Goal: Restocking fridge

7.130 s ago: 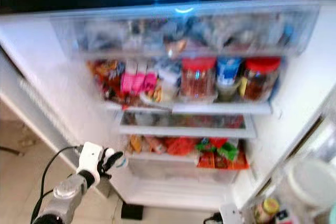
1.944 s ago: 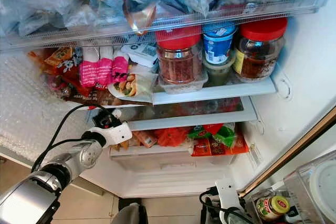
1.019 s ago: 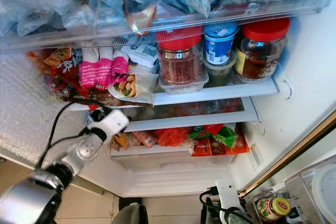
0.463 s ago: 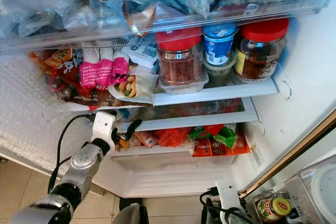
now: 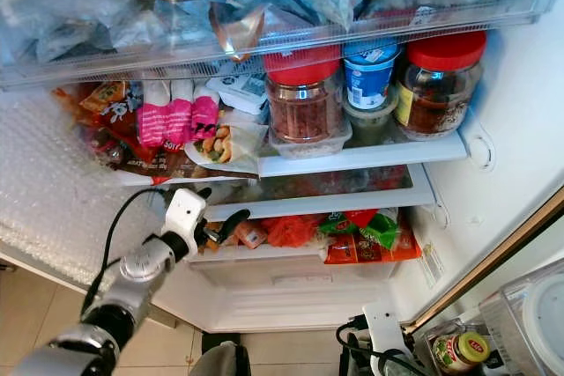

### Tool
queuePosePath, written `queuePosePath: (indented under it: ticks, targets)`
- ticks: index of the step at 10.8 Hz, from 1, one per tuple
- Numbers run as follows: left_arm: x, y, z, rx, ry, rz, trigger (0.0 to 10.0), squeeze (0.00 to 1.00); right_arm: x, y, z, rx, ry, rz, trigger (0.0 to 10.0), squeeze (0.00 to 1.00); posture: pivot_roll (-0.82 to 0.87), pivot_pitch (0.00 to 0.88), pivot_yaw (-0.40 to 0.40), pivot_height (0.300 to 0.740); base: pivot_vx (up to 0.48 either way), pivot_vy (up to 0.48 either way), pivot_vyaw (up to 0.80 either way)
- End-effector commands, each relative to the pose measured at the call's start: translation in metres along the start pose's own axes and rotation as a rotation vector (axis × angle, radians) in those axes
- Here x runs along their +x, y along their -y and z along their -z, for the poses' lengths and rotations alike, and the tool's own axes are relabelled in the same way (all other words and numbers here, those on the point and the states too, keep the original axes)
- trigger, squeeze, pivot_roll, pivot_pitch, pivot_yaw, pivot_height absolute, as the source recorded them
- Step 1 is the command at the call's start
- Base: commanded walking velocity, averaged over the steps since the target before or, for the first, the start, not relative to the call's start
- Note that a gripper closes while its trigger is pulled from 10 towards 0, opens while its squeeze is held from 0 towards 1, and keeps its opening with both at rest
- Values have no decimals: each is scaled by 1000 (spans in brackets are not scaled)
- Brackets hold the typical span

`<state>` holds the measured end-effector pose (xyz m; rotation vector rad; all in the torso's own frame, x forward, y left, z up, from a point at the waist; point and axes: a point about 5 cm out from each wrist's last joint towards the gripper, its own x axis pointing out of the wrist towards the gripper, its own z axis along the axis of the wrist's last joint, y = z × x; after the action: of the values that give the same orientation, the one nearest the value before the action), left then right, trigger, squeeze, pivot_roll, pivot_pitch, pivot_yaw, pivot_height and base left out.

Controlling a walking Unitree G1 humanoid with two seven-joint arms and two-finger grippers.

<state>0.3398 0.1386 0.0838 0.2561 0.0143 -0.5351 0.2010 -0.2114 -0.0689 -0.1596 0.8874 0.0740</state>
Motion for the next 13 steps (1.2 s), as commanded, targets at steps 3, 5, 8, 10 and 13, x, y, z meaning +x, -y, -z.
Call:
queuePosePath:
  ticks: [3,5,8,10,13]
  targets:
    - [-4,-23,-2,51,-57,-22,10000,0,-11,-3,49,31,-191,-2,10000,0,-94,116,138,644,0,0,0]
    - [-8,-17,6,-88,-41,-74,10000,0,-10,-2,47,30,-189,-1,10000,0,-89,112,136,644,0,0,0]
    - [-10,-14,10,-132,-37,-103,10000,0,-10,-2,46,29,-187,-1,10000,0,-89,112,136,644,0,0,0]
    - [-18,-6,20,-243,-37,-126,10000,0,-9,-3,43,27,-179,-1,10000,0,-77,103,139,644,0,0,0]
    - [-10,-9,0,-279,70,-121,10000,0,-9,-3,42,44,-161,13,10000,0,-77,104,138,644,0,0,0]
